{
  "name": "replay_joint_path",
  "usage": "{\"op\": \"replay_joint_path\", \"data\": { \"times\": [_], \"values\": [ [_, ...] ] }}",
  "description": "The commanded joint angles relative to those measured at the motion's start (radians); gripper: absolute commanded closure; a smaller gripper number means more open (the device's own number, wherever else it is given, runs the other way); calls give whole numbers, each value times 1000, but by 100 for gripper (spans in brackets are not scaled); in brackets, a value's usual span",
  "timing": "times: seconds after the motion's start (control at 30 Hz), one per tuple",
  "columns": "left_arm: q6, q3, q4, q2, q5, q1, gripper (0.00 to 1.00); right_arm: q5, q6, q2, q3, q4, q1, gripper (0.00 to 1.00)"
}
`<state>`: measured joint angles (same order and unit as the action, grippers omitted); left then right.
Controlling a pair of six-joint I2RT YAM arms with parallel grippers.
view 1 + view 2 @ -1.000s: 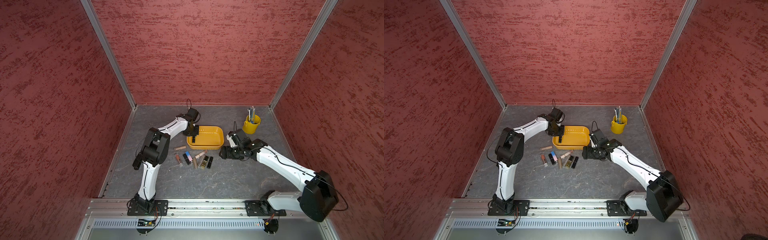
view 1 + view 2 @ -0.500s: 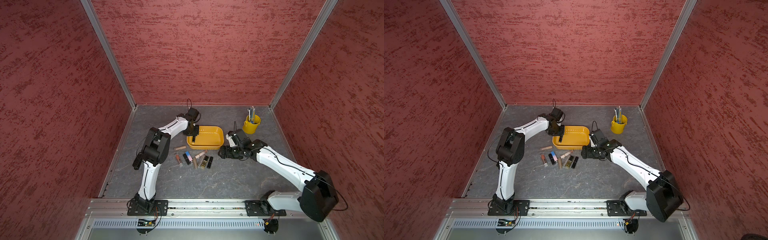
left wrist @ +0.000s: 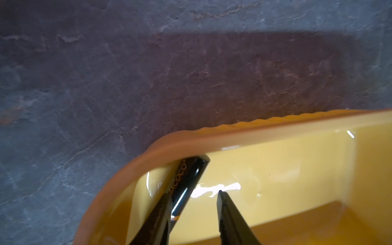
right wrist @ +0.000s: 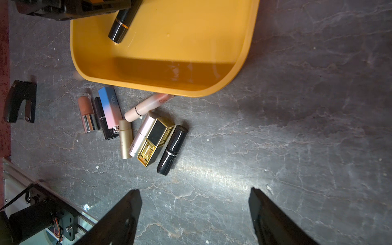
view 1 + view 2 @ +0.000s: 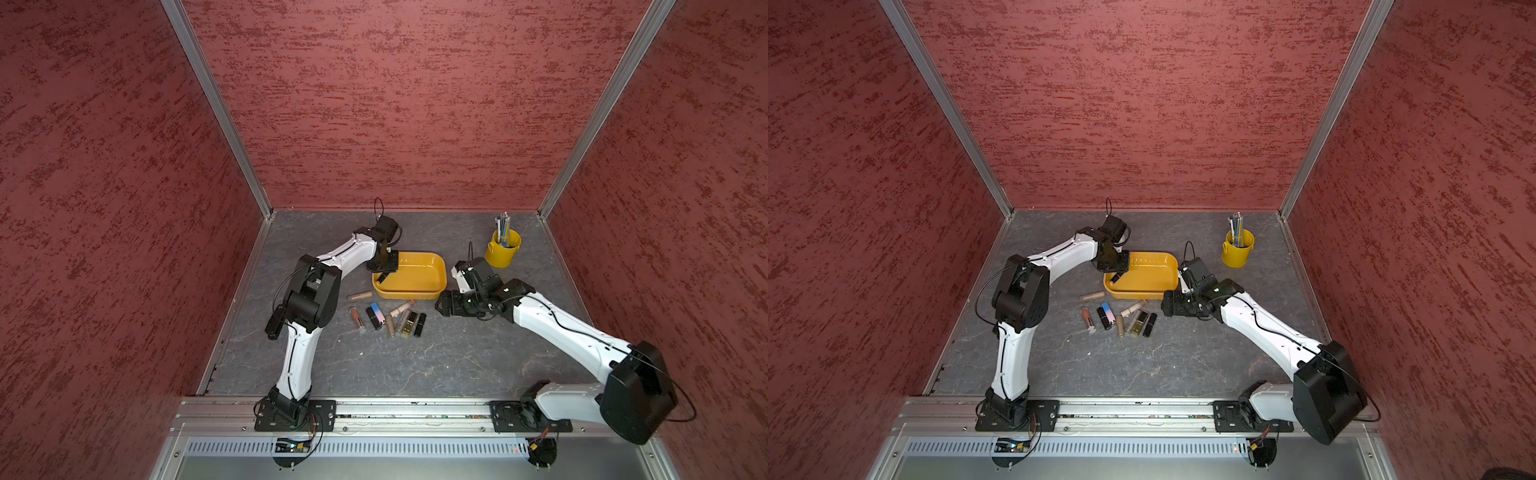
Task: Put the lipstick into the storage box
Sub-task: Place the lipstick in the storage box.
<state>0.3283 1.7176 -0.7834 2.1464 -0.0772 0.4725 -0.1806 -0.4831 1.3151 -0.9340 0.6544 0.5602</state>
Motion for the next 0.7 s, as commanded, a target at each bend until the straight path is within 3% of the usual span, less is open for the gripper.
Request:
{"op": "replay_joint_path", "data": {
  "times": [0.0, 0.3, 0.43, 0.67],
  "values": [
    [7, -19, 48, -101, -71, 9, 57, -22, -14, -22, 10, -28, -2, 16],
    [47, -307, 229, -406, -178, 49, 50, -40, -43, -25, 23, -44, 6, 16],
    [101, -491, 308, -596, -213, 45, 48, -35, -53, -16, 19, -48, 28, 16],
    [265, -883, 610, -902, -395, 24, 44, -27, -73, 27, 2, -71, 77, 15]
  ]
}}
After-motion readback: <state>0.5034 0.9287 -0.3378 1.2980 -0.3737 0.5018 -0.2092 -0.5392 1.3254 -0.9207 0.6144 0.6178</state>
